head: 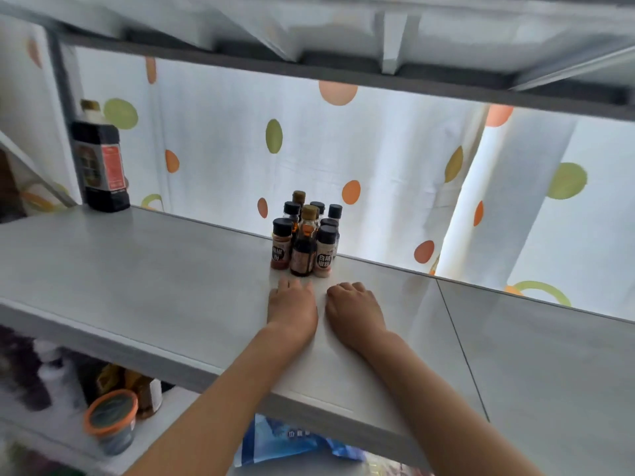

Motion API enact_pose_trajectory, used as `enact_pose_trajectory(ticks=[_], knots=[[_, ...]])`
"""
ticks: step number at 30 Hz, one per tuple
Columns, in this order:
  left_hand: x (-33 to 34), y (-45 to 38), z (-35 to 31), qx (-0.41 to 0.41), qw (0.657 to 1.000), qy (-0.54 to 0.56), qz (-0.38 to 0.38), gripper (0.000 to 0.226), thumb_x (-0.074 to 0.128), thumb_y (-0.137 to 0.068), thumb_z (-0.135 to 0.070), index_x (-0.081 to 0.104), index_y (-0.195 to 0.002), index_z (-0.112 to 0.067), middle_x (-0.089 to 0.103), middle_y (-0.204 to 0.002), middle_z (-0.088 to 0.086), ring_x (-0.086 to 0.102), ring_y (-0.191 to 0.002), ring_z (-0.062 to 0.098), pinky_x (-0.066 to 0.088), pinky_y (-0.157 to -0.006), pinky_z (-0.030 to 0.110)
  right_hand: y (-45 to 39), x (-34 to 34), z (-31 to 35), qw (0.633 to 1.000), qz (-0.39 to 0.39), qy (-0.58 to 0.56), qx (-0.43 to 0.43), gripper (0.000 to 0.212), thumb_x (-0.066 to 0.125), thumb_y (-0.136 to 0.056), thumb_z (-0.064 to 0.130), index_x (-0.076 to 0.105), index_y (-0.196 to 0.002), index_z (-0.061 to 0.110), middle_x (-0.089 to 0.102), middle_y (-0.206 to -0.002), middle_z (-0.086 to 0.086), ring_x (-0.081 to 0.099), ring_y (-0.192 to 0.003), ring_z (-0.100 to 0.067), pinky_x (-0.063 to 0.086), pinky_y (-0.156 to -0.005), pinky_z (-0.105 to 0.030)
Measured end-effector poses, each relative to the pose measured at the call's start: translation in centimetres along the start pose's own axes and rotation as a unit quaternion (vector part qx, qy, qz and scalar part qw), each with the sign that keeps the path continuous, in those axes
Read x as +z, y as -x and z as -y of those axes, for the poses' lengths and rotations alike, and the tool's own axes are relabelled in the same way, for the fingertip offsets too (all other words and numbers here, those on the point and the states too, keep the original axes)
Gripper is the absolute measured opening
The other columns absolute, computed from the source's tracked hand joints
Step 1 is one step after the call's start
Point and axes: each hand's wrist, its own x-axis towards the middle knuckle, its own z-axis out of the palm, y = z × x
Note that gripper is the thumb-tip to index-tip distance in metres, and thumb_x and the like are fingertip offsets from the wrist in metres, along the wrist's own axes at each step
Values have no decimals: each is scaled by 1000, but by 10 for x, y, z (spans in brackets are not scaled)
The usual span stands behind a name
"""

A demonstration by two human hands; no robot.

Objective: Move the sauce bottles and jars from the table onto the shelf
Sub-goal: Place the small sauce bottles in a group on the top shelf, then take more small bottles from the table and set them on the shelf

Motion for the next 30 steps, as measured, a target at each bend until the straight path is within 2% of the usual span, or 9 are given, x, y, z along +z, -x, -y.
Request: enact_pose_trajectory(ticks=[4,9,12,15,20,23,26,28,30], knots=[[-1,40,-15,18,1000,7,22,39,32,-100,-18,45,-136,-10,44,-142,11,37,-132,27,28,-110,34,37,-9,-13,994,76,-69,-27,46,29,-103,33,45,-142,13,38,-154,-10,31,-144,-25,23,-118,-36],[-3,96,-43,-49,998,10,30,44,27,-101,-27,43,-140,-13,36,-152,8,31,-139,24,23,-115,40,106,-24,-25,991,99,-66,-60,54,23,-103,39,30,-150,14,21,-161,-11,17,-150,-23,10,-121,-45],[-2,140,-69,-80,997,-9,0,43,27,-101,-28,42,-139,-14,36,-151,8,31,-139,25,23,-114,42,144,-33,-39,990,89,-65,-90,54,23,-103,40,30,-150,13,22,-161,-12,17,-149,-24,12,-120,-46],[4,182,-89,-80,996,-47,-11,50,25,-103,-29,24,-151,-13,20,-160,8,17,-147,27,13,-119,44,183,-38,-51,987,63,5,-149,53,21,-105,37,27,-151,12,21,-160,-16,17,-149,-30,17,-119,-49],[5,232,-103,-81,995,-35,-35,53,25,-106,-29,12,-154,-11,11,-162,8,6,-150,25,16,-120,40,226,-32,-65,980,-45,19,-191,55,33,-102,30,24,-151,7,26,-159,-16,25,-147,-30,20,-117,-45],[15,256,-107,-101,991,-79,-45,61,37,-102,-25,9,-155,-13,13,-162,8,10,-149,27,22,-119,41,249,-21,-64,983,-61,-8,-173,66,38,-98,25,11,-155,7,13,-163,-15,12,-150,-30,6,-120,-45],[27,290,-112,-152,986,-49,-38,56,20,-106,-37,4,-155,-18,8,-163,6,5,-150,24,22,-118,43,282,0,-62,971,-105,-95,-191,65,36,-100,21,6,-157,10,-2,-164,-12,-11,-151,-25,-15,-120,-41],[39,317,-109,-184,982,-23,-35,58,14,-105,-41,-8,-154,-20,-3,-164,4,-3,-151,22,15,-121,42,305,20,-60,959,-75,-184,-201,65,37,-102,18,4,-157,12,-11,-162,-7,-18,-146,-16,-11,-121,-37],[49,346,-101,-199,979,-32,-28,59,14,-105,-41,-12,-153,-20,-6,-164,4,-6,-150,22,11,-122,43,327,43,-54,955,-49,-190,-220,65,38,-102,21,3,-156,11,-11,-161,-5,-14,-147,-17,-1,-123,-39]])
